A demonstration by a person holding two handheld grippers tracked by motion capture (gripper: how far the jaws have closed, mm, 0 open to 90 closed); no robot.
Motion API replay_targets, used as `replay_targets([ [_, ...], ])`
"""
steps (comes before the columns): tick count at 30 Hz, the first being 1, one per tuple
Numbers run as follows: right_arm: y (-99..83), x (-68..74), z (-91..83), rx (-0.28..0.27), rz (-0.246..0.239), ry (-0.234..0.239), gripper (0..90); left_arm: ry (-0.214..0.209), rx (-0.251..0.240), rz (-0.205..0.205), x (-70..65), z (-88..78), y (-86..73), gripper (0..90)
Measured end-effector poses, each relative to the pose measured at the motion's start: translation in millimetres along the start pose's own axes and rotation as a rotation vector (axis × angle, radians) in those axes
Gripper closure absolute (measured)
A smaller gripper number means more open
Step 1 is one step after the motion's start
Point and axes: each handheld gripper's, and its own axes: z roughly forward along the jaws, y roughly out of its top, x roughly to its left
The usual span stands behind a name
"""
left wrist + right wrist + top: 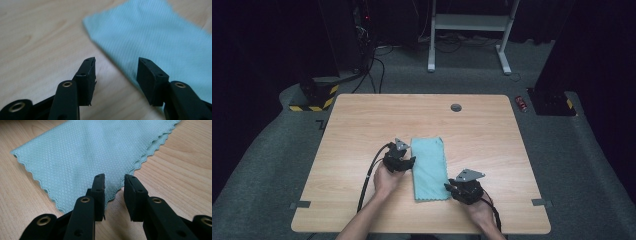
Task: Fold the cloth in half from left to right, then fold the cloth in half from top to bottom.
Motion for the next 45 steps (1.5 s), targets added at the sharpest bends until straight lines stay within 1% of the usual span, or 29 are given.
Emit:
replay_targets([
  [1,-0.1,-0.3,-0.2,0.0,0.0,-0.001,70.3,-0.008,0.003,-0.02,2.3,-1.3,-1.1,48.8],
  [2,-0.2,-0.5,-0.4,0.0,0.006,-0.001,70.2,0.001,0.005,-0.027,3.0,-3.0,-1.6,48.8],
  [3,-0.2,-0.9,-0.6,0.001,0.009,-0.001,70.1,0.01,0.007,-0.023,2.7,-5.1,-1.7,49.1],
  [5,0.2,-0.9,-0.9,-0.004,0.005,-0.002,70.0,-0.013,-0.01,-0.028,0.5,-11.4,-3.0,48.6],
  [7,0.6,-0.3,-2.4,-0.012,0.009,0.002,69.7,-0.048,-0.027,-0.03,-6.0,-19.1,-5.0,47.9],
  [9,1.0,-0.2,-3.8,-0.019,0.009,0.005,69.5,-0.089,-0.034,-0.017,-16.4,-26.2,-8.1,46.9],
  [10,1.0,-0.1,-4.4,-0.022,0.01,0.008,69.4,-0.1,-0.036,0.003,-22.2,-29.3,-10.1,46.4],
  [12,1.1,0.3,-5.4,-0.02,0.008,0.008,69.0,-0.116,-0.038,0.025,-33.3,-33.8,-15.0,45.5],
  [14,1.1,-0.2,-6.5,-0.02,0.009,0.008,68.4,-0.123,-0.04,0.018,-41.6,-37.7,-20.2,43.5],
  [16,1.0,-0.5,-8.4,-0.023,0.013,0.009,68.0,-0.126,-0.05,0.013,-47.3,-40.4,-25.7,43.0],
  [18,0.4,-1.2,-10.1,-0.024,0.018,0.008,67.8,-0.119,-0.045,0.024,-52.7,-42.6,-30.1,41.6],
  [21,0.1,-1.8,-10.3,-0.023,0.02,0.01,67.1,-0.086,-0.035,0.07,-58.1,-45.5,-36.4,41.1],
  [23,-0.1,-1.4,-8.7,-0.02,0.015,0.01,66.5,-0.045,0.002,0.113,-60.6,-43.3,-40.9,41.2],
  [25,-0.4,-0.3,-6.4,-0.009,0.016,0.015,66.5,-0.054,0.005,0.099,-58.8,-44.3,-43.1,41.1],
  [27,-0.3,0.9,-4.9,-0.004,0.006,0.017,66.6,-0.057,0.001,0.096,-57.6,-48.4,-42.7,40.1],
  [29,-0.4,1.3,-5.4,-0.007,0.008,0.02,66.7,-0.089,-0.024,0.078,-59.3,-53.7,-44.2,39.8],
  [32,-0.6,2.0,-5.8,-0.009,0.01,0.023,67.0,-0.107,-0.021,0.091,-65.3,-56.6,-48.1,39.6],
  [33,-0.9,2.5,-5.7,-0.005,0.008,0.023,66.9,-0.103,-0.015,0.107,-66.9,-56.7,-49.5,39.6],
  [35,-1.9,3.7,-5.0,0.002,-0.002,0.023,67.0,-0.094,-0.005,0.117,-69.5,-55.5,-52.7,39.6],
  [37,-3.3,4.4,-4.4,0.006,-0.004,0.023,66.9,-0.09,0.001,0.117,-70.1,-54.9,-55.3,39.6],
  [38,-4.4,5.2,-4.2,0.001,0.001,0.026,66.9,-0.09,-0.003,0.115,-69.8,-55.6,-56.4,39.7],
  [40,-5.1,6.5,-4.4,-0.002,-0.003,0.028,66.9,-0.091,-0.009,0.107,-70.0,-56.7,-58.5,40.0],
  [43,-5.3,8.2,-4.8,0.0,-0.011,0.029,66.8,-0.088,-0.003,0.126,-68.8,-58.5,-58.9,40.5],
  [45,-6.0,10.4,-4.8,-0.005,-0.01,0.033,66.8,-0.104,0.001,0.116,-67.9,-58.9,-59.6,40.6],
])
